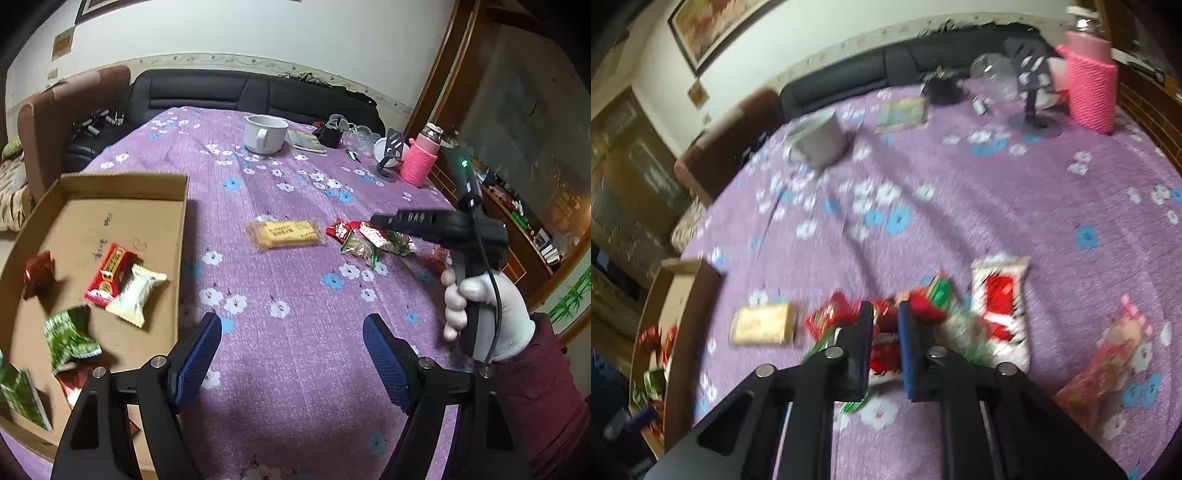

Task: Organize snacks
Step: 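Move both tools back toward the remaining snacks on the table, then grasp the yellow biscuit bar with the left tool while the right tool grasps a white-red packet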

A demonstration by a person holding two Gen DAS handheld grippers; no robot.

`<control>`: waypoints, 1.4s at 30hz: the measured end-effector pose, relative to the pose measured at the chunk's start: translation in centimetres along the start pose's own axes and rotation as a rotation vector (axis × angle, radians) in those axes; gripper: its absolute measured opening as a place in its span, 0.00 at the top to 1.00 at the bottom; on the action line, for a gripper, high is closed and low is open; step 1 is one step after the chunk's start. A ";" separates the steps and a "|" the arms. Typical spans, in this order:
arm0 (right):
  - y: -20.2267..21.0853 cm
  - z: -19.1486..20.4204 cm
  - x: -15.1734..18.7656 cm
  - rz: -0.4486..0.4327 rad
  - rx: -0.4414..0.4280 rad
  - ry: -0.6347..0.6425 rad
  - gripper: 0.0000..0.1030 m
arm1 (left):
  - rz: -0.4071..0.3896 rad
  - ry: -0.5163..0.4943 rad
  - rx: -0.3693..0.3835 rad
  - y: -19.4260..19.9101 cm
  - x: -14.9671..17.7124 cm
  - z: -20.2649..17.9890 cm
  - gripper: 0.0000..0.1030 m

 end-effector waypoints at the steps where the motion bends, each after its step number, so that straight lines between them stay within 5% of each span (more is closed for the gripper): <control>1: 0.1 0.2 0.4 0.012 -0.005 0.008 0.89 | -0.004 -0.008 -0.005 0.1 -0.2 0.0 0.20; 5: 0.8 0.6 2.9 0.098 -0.104 0.029 0.89 | -0.018 -0.074 -0.020 -0.2 -2.1 -0.2 0.20; 10: 4.2 -1.3 3.8 -0.019 -0.210 -0.025 0.82 | -0.022 -0.243 -0.038 -2.2 -5.0 -2.3 0.21; 13: 4.5 -2.0 4.4 -0.014 -0.238 -0.062 0.73 | 0.043 -0.329 -0.046 -5.5 -6.8 -3.5 0.28; 18: 4.7 -1.4 5.4 0.004 -0.234 -0.067 0.72 | 0.120 -0.480 -0.091 -11.5 -8.5 -4.8 0.28; 27: 4.7 -1.4 5.9 0.006 -0.187 -0.080 0.72 | 0.186 -0.565 -0.082 -15.9 -8.3 -6.3 0.28; 29: 5.0 -1.7 5.9 -0.008 -0.171 -0.090 0.72 | 0.199 -0.577 -0.087 -15.9 -7.6 -6.9 0.36; 34: 5.3 -3.0 5.9 -0.013 -0.114 -0.139 0.72 | 0.203 -0.514 -0.058 -14.3 -7.1 -7.3 0.79; 38: 4.5 -3.0 6.5 0.024 -0.113 -0.160 0.72 | 0.244 -0.474 -0.012 -13.1 -5.4 -7.6 0.79; 42: 4.2 -2.0 6.3 0.011 -0.096 -0.136 0.71 | 0.179 -0.463 -0.012 -11.3 -6.3 -7.2 0.77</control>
Point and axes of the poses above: each gripper's, at about its wrist camera, not at the fingertips, and y roughly against the way its jaws point, z to its left, x to its underside, the point moved 2 cm from there along -y, roughly the way its jaws point, and after that the axes turned 8 degrees about -x, right-handed, at the moved point
